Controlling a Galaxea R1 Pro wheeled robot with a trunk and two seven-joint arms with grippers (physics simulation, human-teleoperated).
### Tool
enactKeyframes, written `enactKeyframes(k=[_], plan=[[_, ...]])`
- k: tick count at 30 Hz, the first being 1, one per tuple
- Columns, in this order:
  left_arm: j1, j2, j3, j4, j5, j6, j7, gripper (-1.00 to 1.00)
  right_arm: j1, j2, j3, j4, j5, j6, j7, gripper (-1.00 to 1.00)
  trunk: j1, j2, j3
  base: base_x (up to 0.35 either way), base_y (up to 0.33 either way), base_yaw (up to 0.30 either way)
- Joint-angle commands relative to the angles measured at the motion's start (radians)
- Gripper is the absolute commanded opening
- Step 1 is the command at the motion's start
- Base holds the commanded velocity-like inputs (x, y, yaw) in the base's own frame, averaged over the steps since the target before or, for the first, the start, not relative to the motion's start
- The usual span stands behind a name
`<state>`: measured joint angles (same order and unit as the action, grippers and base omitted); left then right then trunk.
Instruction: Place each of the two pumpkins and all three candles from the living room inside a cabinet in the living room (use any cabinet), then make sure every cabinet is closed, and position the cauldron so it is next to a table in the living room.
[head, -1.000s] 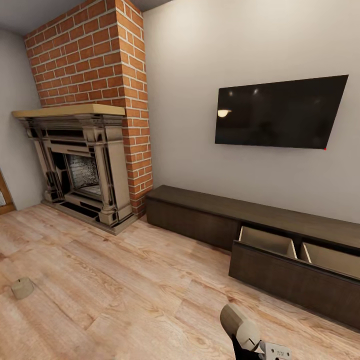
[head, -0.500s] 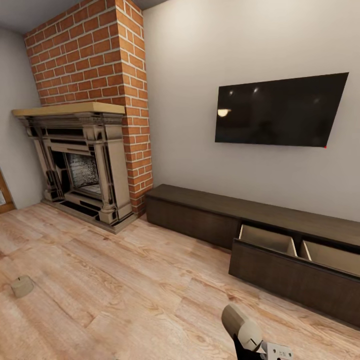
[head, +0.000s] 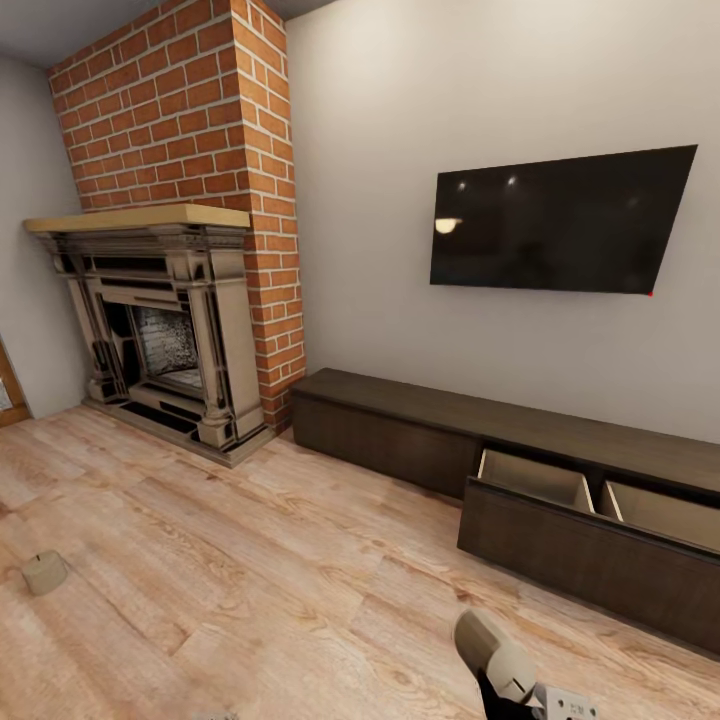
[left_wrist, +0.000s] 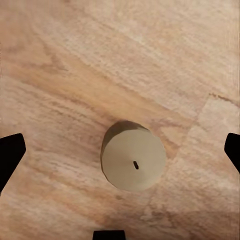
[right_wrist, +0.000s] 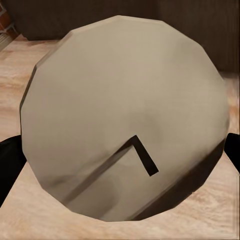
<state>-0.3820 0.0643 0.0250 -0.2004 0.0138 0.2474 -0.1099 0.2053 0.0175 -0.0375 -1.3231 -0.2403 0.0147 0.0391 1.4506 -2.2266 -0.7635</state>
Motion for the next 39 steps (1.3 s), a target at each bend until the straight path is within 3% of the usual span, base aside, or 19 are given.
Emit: enactKeyframes(k=[1, 6, 23, 28, 31, 36, 39], plan=[[0.0, 0.0, 0.003, -0.002, 0.001, 0.003, -0.004, 1.0, 0.0, 0.001, -0.007, -0.001, -0.012, 0.006, 0.007, -1.0, 0.0, 0.0, -0.001, 0.0, 0.0, 0.0], [0.004, 0.0, 0.003, -0.002, 0.001, -0.001, -0.004, 1.0, 0.0, 0.002, -0.014, -0.001, -0.011, 0.012, 0.007, -1.0, 0.0, 0.0, -0.001, 0.0, 0.0, 0.0], [0.006, 0.0, 0.002, -0.002, 0.001, -0.005, -0.002, 1.0, 0.0, 0.002, -0.016, -0.001, -0.011, 0.014, 0.007, -1.0, 0.065, -0.119, -0.054, 0.0, 0.0, 0.0], [0.006, 0.0, 0.002, -0.002, 0.001, -0.036, -0.001, 1.0, 0.0, 0.001, -0.029, -0.002, -0.012, 0.016, 0.009, -1.0, 0.065, -0.119, -0.054, 0.0, 0.0, 0.0], [0.006, 0.0, 0.002, -0.002, 0.0, -0.049, -0.001, 1.0, 0.0, -0.001, -0.078, -0.021, -0.013, 0.041, 0.013, -1.0, 0.065, -0.119, -0.054, 0.0, 0.0, 0.0], [0.006, 0.0, 0.002, -0.002, 0.0, -0.053, -0.001, 1.0, -0.001, -0.008, -0.176, -0.044, -0.009, 0.169, 0.02, -1.0, 0.065, -0.119, -0.054, 0.0, 0.0, 0.0], [0.006, 0.0, 0.002, -0.002, 0.0, -0.054, -0.002, 1.0, -0.004, -0.029, -0.199, -0.048, 0.0, 0.192, 0.021, -1.0, 0.065, -0.119, -0.054, 0.0, 0.0, 0.0]])
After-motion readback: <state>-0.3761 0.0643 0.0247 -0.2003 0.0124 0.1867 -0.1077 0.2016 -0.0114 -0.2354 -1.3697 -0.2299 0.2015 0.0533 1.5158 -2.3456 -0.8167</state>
